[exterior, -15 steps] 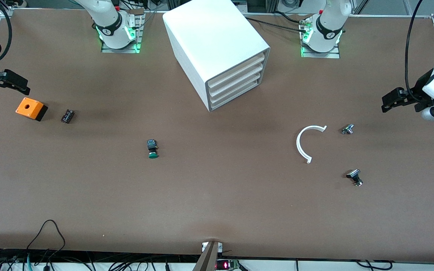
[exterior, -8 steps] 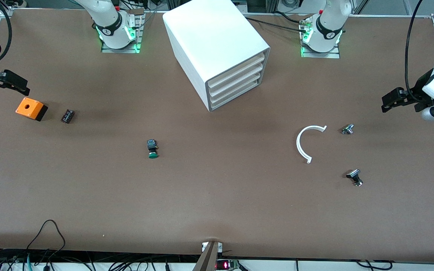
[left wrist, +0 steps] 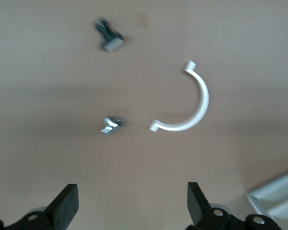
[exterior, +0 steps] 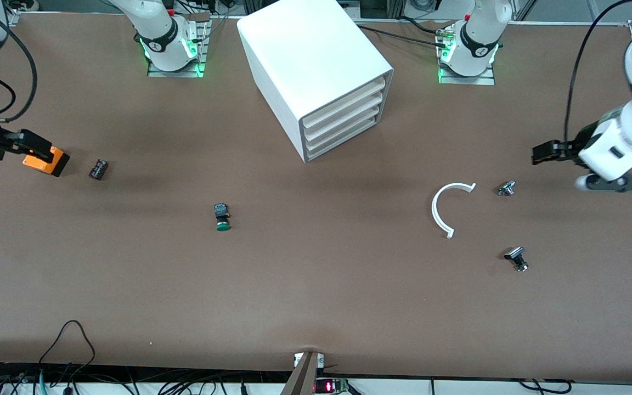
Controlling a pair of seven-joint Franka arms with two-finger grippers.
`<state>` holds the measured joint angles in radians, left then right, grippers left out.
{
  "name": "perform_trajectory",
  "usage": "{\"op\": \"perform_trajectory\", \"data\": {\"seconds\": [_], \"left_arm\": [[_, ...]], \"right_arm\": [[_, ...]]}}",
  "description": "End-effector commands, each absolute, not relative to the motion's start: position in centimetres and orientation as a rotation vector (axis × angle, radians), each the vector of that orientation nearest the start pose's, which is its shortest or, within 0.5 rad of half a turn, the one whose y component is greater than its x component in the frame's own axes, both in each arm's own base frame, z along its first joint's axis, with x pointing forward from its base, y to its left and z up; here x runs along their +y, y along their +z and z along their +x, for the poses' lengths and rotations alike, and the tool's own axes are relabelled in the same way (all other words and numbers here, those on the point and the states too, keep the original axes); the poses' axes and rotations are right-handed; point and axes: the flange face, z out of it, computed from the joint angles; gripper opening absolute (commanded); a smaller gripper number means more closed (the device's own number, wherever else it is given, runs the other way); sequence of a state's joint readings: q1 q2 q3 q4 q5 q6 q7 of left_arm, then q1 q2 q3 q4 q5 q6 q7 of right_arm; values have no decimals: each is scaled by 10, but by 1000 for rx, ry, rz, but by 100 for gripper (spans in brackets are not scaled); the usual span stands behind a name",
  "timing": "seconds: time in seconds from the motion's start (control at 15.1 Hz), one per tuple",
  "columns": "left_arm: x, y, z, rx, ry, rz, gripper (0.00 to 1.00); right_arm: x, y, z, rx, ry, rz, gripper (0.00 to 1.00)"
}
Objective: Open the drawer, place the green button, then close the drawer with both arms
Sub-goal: 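Reach the right gripper to the green button while the left gripper reaches the drawer, then grasp the green button with the right gripper while the left gripper hooks the drawer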
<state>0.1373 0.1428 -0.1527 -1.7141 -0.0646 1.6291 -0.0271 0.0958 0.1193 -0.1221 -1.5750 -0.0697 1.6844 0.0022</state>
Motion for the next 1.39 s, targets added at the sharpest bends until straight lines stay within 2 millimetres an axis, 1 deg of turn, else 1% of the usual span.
{"op": "perform_trajectory", "data": {"seconds": [0.0, 0.07, 0.13, 0.2, 0.33, 0.4, 0.46, 0.53, 0.6, 0.66, 0.8, 0.86, 0.93, 0.99, 1.13, 1.26, 1.33], "left_arm": [[-40, 406, 575, -64, 656, -3365, 100], [-57, 378, 566, -104, 764, -3423, 100], [-72, 350, 561, -164, 859, -3477, 100], [-85, 327, 557, -216, 918, -3512, 100], [-129, 289, 550, -250, 1001, -3557, 100], [-159, 273, 543, -238, 1042, -3576, 100], [-189, 257, 534, -246, 1077, -3594, 100], [-214, 244, 524, -266, 1084, -3614, 100], [-235, 236, 514, -231, 1067, -3646, 100], [-252, 228, 505, -171, 1055, -3682, 100], [-259, 206, 487, -249, 1090, -3759, 100], [-265, 197, 478, -232, 1115, -3797, 100], [-270, 186, 468, -251, 1144, -3822, 100], [-275, 177, 457, -270, 1137, -3841, 100], [-297, 173, 437, -253, 1123, -3858, 100], [-309, 173, 428, -222, 1112, -3853, 100], [-313, 172, 424, -218, 1129, -3851, 99]], "right_arm": [[-3, 540, 612, -18, 38, -3215, 100], [10, 528, 616, -51, 69, -3216, 100], [31, 511, 620, -83, 107, -3221, 100], [47, 500, 624, -128, 130, -3221, 100], [59, 494, 627, -184, 125, -3218, 100], [79, 481, 629, -219, 153, -3211, 100], [94, 469, 631, -240, 180, -3209, 100], [112, 453, 631, -277, 215, -3207, 100], [129, 440, 632, -300, 228, -3187, 100], [136, 428, 637, -296, 205, -3164, 100], [149, 401, 644, -312, 210, -3152, 100], [152, 389, 646, -320, 214, -3153, 100], [164, 372, 647, -337, 212, -3143, 100], [172, 363, 646, -331, 200, -3126, 100], [178, 338, 648, -307, 189, -3088, 100], [196, 301, 630, -340, 141, -3071, 100], [193, 281, 624, -342, 76, -3073, 100]]}}
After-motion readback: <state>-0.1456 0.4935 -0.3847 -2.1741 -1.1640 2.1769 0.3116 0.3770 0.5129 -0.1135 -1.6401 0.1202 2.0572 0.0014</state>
